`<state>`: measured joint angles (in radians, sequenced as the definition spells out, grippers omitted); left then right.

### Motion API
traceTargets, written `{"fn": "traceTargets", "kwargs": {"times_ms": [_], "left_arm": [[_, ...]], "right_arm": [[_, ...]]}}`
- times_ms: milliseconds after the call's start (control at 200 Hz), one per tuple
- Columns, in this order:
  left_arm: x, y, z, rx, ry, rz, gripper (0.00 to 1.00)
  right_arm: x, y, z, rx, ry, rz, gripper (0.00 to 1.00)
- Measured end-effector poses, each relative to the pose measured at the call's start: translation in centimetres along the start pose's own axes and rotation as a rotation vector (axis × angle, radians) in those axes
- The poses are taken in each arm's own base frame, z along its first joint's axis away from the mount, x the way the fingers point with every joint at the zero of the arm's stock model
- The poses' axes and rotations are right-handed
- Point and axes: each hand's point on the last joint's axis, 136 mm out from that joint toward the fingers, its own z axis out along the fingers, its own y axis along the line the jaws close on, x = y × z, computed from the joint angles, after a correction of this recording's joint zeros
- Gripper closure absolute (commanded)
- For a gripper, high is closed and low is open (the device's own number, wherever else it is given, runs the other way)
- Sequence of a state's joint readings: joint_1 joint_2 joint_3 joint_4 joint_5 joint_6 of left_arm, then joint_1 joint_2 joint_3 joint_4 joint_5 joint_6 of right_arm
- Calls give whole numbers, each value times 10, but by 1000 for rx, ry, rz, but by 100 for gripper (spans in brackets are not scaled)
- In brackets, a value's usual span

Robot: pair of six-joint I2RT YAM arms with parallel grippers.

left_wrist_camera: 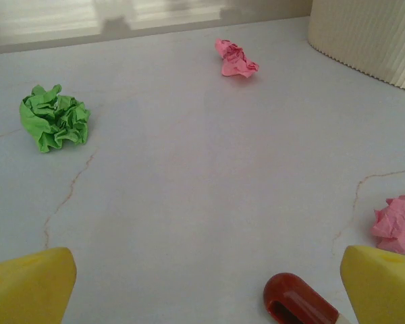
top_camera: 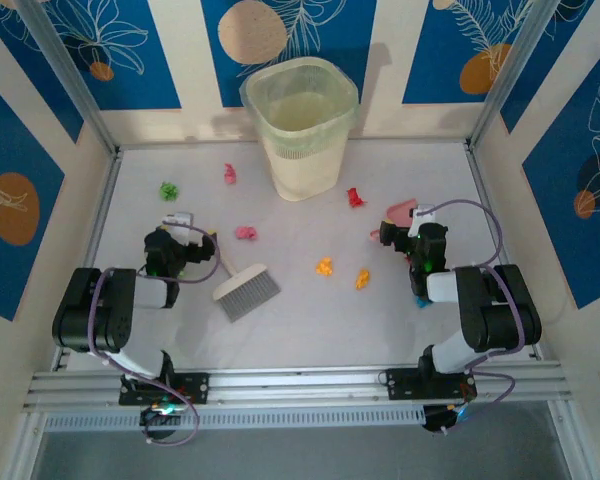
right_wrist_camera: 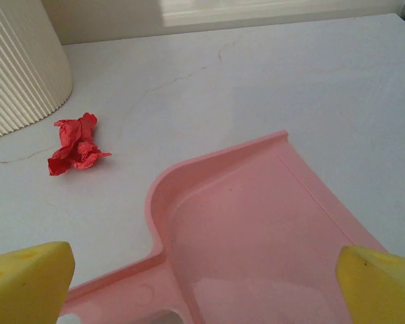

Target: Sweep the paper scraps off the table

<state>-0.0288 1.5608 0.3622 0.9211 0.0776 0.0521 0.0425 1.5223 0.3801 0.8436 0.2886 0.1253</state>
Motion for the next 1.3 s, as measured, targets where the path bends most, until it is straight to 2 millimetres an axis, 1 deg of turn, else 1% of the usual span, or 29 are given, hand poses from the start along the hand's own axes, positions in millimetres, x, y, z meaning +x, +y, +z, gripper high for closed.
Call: {"fn": "traceTargets", "kwargs": {"times_ms": [1300], "left_arm": [[1,3,0,-19,3,-1,0]], "right_arm": [[0,0,0,0,0,0,1]]}}
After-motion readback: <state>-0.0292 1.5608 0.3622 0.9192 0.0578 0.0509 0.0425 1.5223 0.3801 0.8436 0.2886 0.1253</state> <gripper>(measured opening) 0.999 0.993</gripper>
